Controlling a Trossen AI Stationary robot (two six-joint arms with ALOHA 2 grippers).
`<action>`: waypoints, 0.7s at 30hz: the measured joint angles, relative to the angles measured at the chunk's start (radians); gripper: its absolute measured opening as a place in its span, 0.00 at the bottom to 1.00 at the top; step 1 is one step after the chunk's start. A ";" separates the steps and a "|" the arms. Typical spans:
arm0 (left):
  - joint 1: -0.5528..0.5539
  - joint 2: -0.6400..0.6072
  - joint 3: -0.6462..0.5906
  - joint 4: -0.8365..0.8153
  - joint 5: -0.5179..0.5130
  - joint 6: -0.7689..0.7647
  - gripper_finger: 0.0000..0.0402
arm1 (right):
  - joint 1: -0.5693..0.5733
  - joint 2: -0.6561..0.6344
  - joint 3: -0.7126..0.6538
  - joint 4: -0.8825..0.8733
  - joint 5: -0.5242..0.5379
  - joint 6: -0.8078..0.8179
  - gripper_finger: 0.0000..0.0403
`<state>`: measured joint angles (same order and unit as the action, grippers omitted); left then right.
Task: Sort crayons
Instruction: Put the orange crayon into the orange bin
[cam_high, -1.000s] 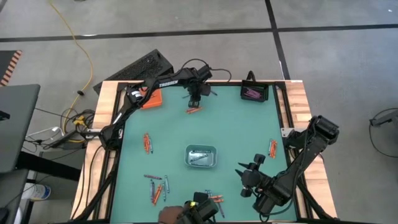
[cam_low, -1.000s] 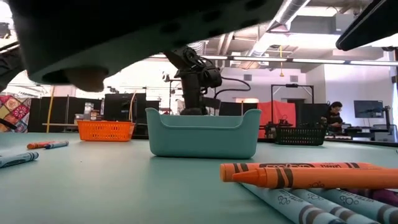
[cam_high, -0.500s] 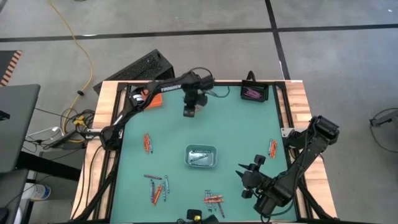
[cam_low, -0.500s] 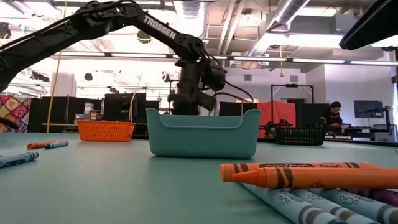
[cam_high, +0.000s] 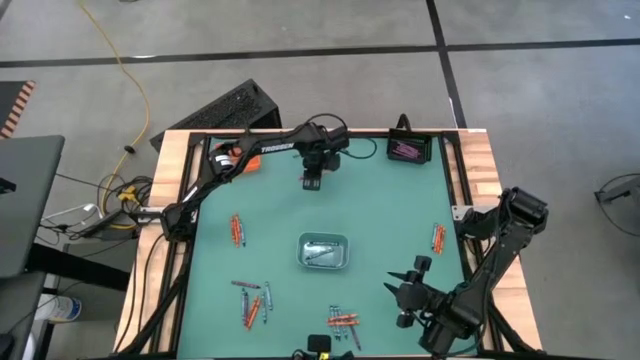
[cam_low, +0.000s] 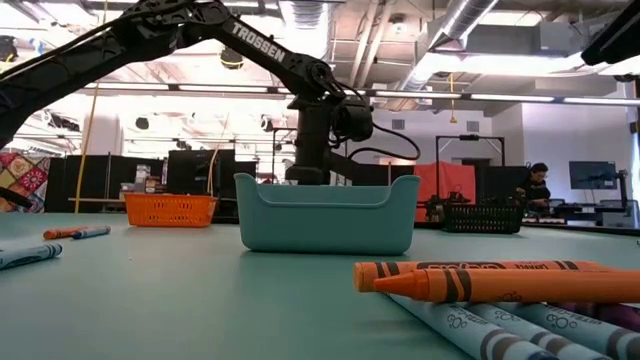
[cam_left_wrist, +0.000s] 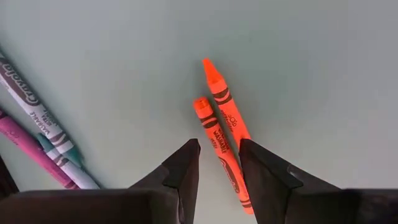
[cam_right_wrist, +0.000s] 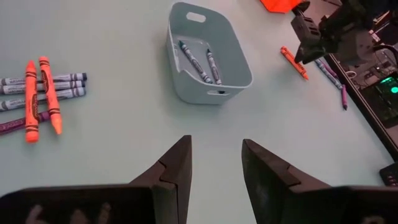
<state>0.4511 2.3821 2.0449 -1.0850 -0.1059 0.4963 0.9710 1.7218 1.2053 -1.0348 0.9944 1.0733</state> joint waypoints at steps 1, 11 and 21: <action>0.000 0.000 0.000 0.002 0.000 -0.002 0.27 | -0.002 0.000 0.000 0.000 0.000 0.000 0.35; 0.010 0.000 0.000 0.022 -0.028 -0.011 0.27 | -0.004 0.000 0.000 0.001 0.003 0.001 0.35; 0.010 0.000 0.000 0.059 -0.030 -0.025 0.27 | -0.004 0.000 0.000 0.004 0.003 0.011 0.35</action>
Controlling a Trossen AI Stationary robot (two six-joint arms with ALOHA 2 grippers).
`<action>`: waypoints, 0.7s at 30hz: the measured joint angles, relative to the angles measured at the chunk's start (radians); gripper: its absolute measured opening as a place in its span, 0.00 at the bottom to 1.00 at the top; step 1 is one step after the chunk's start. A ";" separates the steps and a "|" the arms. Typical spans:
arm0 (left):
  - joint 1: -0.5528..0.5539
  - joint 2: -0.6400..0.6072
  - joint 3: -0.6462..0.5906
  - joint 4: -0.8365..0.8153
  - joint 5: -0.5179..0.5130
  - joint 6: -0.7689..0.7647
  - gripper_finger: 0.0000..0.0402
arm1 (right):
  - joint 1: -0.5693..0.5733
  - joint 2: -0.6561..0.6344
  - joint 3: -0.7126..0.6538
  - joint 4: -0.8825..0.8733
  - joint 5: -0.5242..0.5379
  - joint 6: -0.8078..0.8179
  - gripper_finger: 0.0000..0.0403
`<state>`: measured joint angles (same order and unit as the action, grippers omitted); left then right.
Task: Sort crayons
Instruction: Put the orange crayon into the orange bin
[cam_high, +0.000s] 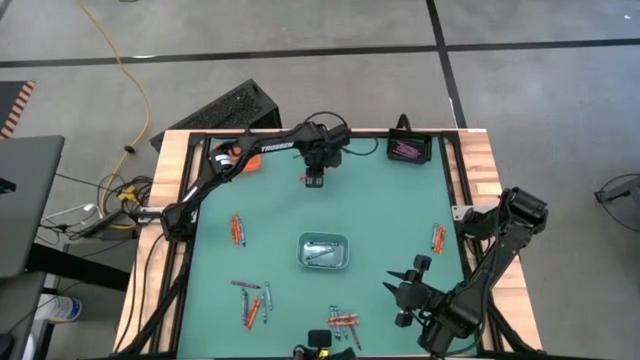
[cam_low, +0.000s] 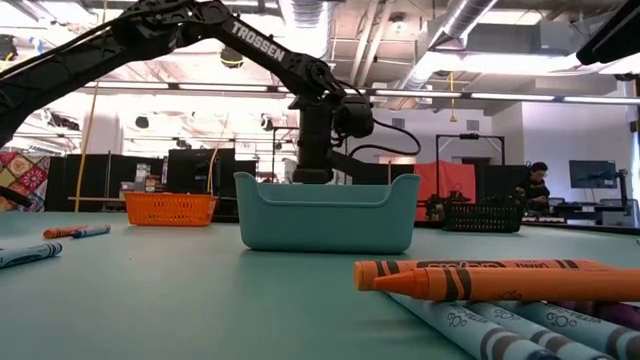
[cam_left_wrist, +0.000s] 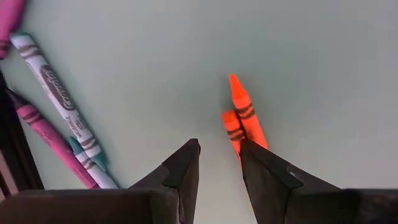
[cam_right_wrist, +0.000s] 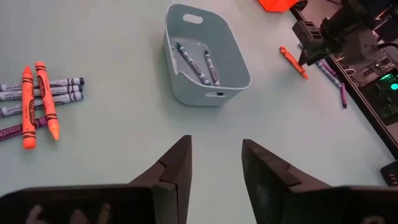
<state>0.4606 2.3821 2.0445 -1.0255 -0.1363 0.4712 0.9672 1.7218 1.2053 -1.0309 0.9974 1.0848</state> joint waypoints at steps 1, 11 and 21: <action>0.000 0.000 0.000 0.005 0.000 -0.005 0.27 | 0.000 0.000 0.000 0.000 0.000 0.001 0.35; 0.017 0.026 -0.007 -0.013 -0.029 -0.023 0.27 | 0.003 0.000 0.000 0.000 -0.001 0.015 0.35; 0.008 0.013 0.002 -0.066 -0.157 0.040 0.27 | 0.001 0.000 0.000 -0.011 -0.001 0.010 0.35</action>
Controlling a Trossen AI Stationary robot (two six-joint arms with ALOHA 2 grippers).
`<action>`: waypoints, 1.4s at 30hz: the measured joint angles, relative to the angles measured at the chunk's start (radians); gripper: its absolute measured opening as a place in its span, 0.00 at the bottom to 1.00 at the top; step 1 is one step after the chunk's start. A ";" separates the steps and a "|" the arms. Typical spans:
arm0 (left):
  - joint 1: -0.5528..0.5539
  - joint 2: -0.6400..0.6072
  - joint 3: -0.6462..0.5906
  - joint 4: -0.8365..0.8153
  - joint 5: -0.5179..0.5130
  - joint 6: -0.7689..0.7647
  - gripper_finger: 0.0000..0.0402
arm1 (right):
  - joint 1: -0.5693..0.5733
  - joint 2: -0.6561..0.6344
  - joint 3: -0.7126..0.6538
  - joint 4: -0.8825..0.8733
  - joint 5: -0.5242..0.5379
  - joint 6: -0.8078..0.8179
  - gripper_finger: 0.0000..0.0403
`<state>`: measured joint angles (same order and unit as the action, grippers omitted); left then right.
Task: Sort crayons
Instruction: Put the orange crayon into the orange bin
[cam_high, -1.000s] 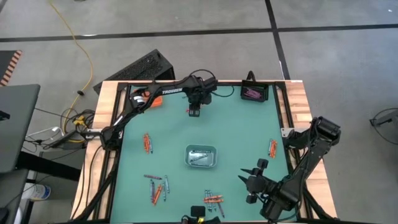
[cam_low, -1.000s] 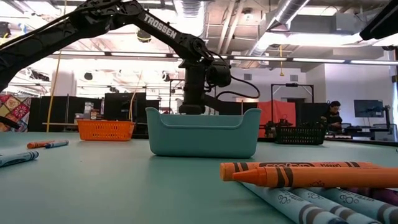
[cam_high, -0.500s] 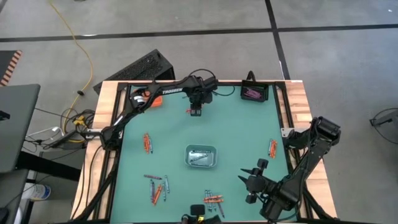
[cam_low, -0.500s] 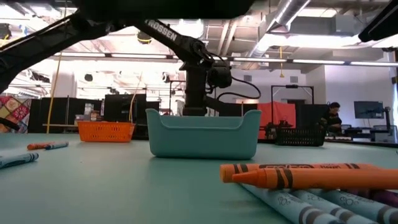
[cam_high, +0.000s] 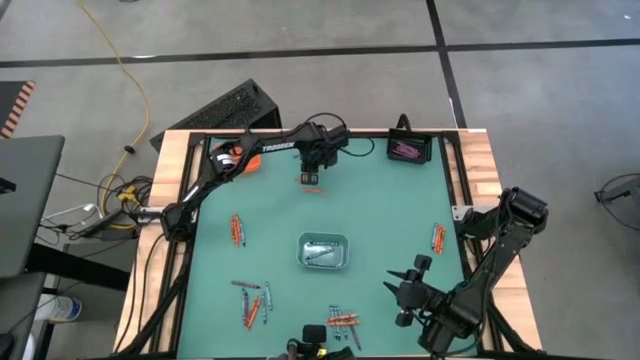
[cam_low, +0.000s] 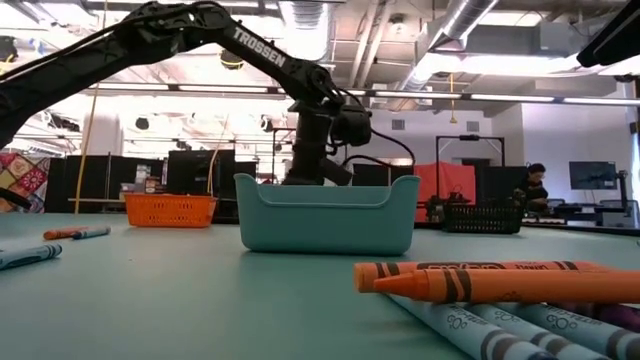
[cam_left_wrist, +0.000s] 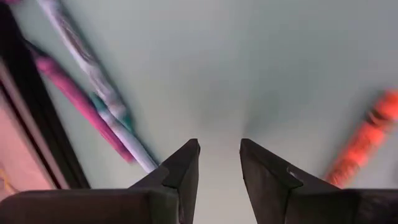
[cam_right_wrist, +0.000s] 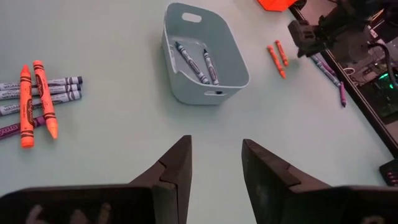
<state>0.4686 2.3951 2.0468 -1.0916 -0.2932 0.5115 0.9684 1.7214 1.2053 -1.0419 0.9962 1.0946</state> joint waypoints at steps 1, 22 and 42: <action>0.000 -0.007 0.000 -0.021 0.007 -0.001 0.27 | 0.000 0.000 0.000 0.000 0.000 0.000 0.35; -0.093 -0.064 -0.182 -0.031 0.068 0.003 0.26 | 0.027 0.000 0.000 -0.014 -0.001 0.010 0.35; -0.091 -0.074 -0.075 -0.083 -0.011 0.099 0.00 | 0.018 0.000 0.000 0.006 0.022 0.016 0.35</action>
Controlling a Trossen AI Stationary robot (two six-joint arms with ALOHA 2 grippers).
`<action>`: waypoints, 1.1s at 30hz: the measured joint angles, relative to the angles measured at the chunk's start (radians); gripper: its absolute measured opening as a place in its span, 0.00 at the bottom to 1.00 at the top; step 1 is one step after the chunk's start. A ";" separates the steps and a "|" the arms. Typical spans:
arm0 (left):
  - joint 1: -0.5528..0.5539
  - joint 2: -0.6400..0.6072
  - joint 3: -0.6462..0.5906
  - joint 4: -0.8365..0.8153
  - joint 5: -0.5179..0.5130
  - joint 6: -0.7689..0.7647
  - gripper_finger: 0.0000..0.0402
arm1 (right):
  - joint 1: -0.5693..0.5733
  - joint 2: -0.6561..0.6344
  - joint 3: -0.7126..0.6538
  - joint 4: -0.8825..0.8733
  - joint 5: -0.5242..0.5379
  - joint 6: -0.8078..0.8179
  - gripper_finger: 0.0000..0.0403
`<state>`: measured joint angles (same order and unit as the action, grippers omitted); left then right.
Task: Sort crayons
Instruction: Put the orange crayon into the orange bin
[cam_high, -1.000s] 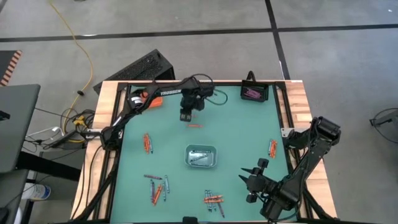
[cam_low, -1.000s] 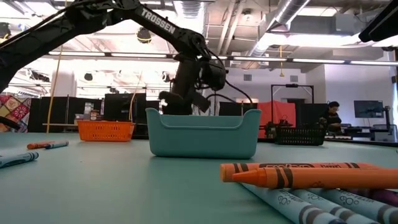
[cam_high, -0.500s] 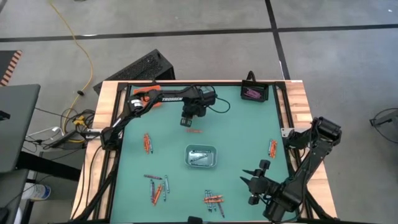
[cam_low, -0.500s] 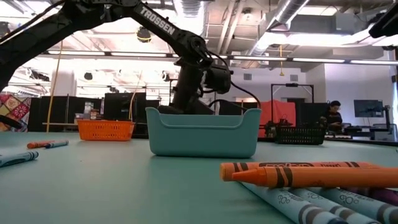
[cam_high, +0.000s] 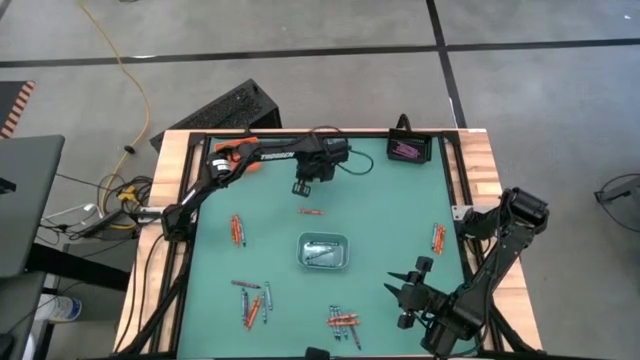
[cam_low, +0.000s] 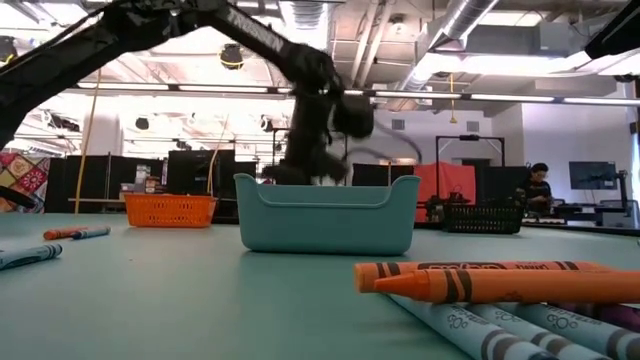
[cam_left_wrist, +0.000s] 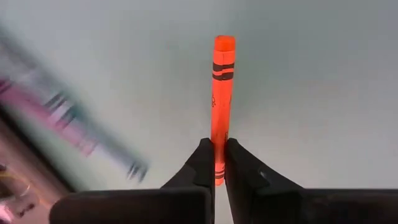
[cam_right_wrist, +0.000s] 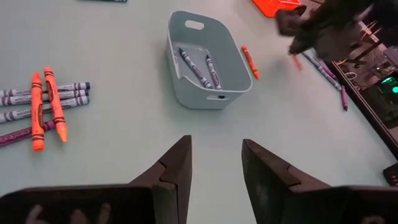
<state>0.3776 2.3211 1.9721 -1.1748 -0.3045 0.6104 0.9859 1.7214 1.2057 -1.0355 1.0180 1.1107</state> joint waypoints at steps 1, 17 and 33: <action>-0.007 -0.019 0.015 -0.023 -0.003 -0.005 0.00 | 0.000 0.000 0.000 0.000 0.000 0.000 0.35; -0.157 -0.407 0.102 -0.176 0.086 -0.151 0.00 | -0.013 0.000 0.000 -0.045 0.033 -0.001 0.35; -0.030 -0.570 -0.011 -0.379 0.004 -0.257 0.00 | -0.092 0.000 0.000 -0.052 0.057 -0.004 0.35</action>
<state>0.3474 1.7514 1.9610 -1.5534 -0.3004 0.3536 0.8944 1.7218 1.2053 -1.0878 1.0749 1.1068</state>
